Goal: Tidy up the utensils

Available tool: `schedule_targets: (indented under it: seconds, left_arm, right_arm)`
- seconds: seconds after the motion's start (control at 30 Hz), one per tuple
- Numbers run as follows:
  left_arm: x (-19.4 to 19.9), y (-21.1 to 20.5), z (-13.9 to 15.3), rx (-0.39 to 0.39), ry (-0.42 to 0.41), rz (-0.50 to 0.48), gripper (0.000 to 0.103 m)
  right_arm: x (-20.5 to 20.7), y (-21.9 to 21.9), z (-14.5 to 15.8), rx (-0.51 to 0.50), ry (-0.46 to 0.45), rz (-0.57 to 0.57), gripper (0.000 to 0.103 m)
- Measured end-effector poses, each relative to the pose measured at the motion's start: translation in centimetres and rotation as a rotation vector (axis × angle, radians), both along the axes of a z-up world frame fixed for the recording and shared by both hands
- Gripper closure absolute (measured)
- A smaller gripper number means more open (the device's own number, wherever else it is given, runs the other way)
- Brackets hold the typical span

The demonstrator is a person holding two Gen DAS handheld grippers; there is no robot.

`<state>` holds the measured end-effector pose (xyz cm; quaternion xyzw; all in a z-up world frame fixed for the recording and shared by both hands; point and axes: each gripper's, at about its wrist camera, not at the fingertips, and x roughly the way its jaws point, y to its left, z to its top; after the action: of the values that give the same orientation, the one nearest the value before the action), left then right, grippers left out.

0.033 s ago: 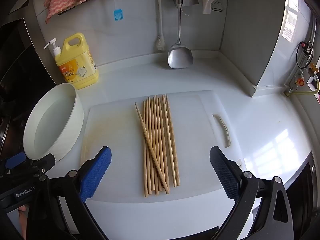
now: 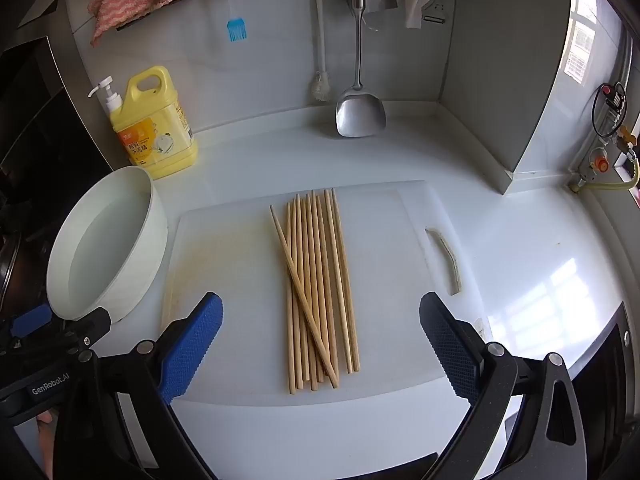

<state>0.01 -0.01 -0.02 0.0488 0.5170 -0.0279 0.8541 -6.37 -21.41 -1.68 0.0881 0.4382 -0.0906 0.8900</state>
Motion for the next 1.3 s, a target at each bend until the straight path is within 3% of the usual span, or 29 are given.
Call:
schedule_targets:
  seconds: [1.3]
  left_arm:
    - [0.38, 0.14, 0.29, -0.007, 0.012, 0.003, 0.006]
  right_arm:
    - [0.28, 0.33, -0.53, 0.005, 0.005, 0.001, 0.009]
